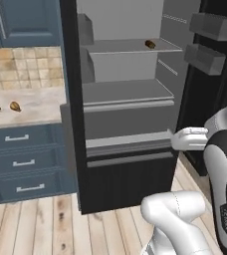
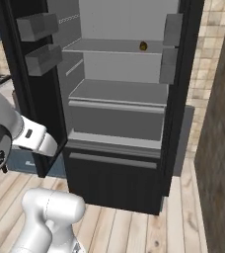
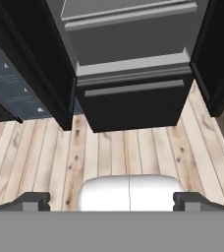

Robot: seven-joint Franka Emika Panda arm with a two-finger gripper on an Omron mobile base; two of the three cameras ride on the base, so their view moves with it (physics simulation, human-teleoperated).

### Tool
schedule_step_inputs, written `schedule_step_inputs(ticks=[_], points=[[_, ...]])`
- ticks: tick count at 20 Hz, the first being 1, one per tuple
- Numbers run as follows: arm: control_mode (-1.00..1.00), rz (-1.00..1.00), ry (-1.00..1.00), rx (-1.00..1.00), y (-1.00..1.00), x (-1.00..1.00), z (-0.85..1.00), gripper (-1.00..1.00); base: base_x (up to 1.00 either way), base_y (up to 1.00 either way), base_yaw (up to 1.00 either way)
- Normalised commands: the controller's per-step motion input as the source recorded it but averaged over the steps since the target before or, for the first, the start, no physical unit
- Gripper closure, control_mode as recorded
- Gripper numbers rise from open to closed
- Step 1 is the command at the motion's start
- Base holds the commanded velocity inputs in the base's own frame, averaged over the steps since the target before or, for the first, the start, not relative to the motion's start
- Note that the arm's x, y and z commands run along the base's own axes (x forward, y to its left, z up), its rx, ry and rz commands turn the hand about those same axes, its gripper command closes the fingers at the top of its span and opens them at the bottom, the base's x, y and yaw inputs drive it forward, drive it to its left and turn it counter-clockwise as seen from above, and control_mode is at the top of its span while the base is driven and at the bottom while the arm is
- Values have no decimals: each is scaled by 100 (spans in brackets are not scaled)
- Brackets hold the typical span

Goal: Open the fridge, remove the kiwi, sweet potato, and chicken drumstick, and place them on any counter.

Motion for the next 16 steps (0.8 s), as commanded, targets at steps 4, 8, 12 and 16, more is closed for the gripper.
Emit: schedule_step_inputs(ticks=[4, 8, 12, 16], points=[[100, 0, 0, 0, 0, 0, 0, -100, 83, -16, 0], [100, 0, 0, 0, 0, 0, 0, -100, 100, -20, 0], [100, 0, 0, 0, 0, 0, 0, -100, 100, -14, 0], [100, 0, 0, 0, 0, 0, 0, -100, 89, -15, 0]])
